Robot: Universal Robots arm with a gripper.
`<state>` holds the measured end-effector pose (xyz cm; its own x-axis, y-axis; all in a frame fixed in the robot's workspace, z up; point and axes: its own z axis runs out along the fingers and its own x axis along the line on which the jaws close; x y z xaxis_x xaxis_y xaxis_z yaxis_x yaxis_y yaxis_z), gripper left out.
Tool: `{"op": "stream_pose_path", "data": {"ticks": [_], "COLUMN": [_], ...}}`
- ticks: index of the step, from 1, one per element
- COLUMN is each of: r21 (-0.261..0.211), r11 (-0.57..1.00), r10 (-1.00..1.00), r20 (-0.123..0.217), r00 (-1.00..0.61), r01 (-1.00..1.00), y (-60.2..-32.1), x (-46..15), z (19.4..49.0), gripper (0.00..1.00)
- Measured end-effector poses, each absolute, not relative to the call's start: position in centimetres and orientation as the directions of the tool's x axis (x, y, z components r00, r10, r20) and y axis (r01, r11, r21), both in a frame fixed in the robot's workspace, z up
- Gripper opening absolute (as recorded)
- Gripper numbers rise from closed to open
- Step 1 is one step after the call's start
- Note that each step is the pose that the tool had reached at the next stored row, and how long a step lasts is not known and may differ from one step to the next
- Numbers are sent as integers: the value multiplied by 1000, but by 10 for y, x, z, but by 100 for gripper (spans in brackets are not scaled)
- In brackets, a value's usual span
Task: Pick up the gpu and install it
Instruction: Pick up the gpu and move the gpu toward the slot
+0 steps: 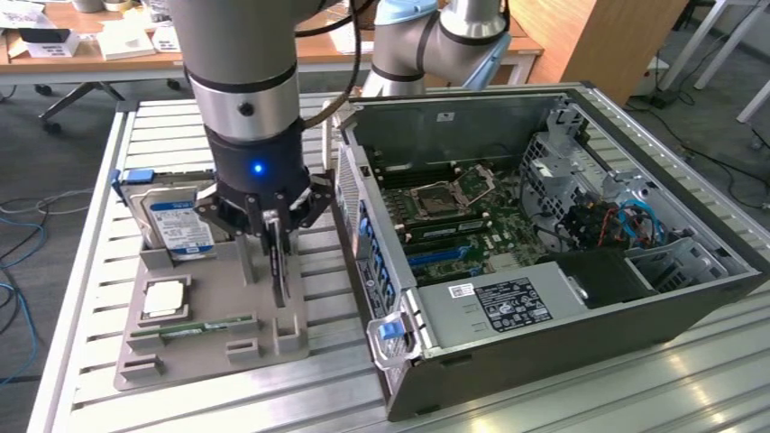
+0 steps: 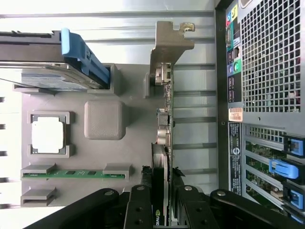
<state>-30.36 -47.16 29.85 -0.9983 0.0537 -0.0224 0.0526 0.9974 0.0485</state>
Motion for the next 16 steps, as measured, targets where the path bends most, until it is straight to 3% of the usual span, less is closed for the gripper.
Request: {"op": "stream_pose_path", "data": {"ticks": [16], "r21": [49], "r11": [997], "r10": [54], "r20": [-22], "r00": [-998], "r01": [53], "y": [-472], "x": [-304], "z": [360], "gripper": [27]}}
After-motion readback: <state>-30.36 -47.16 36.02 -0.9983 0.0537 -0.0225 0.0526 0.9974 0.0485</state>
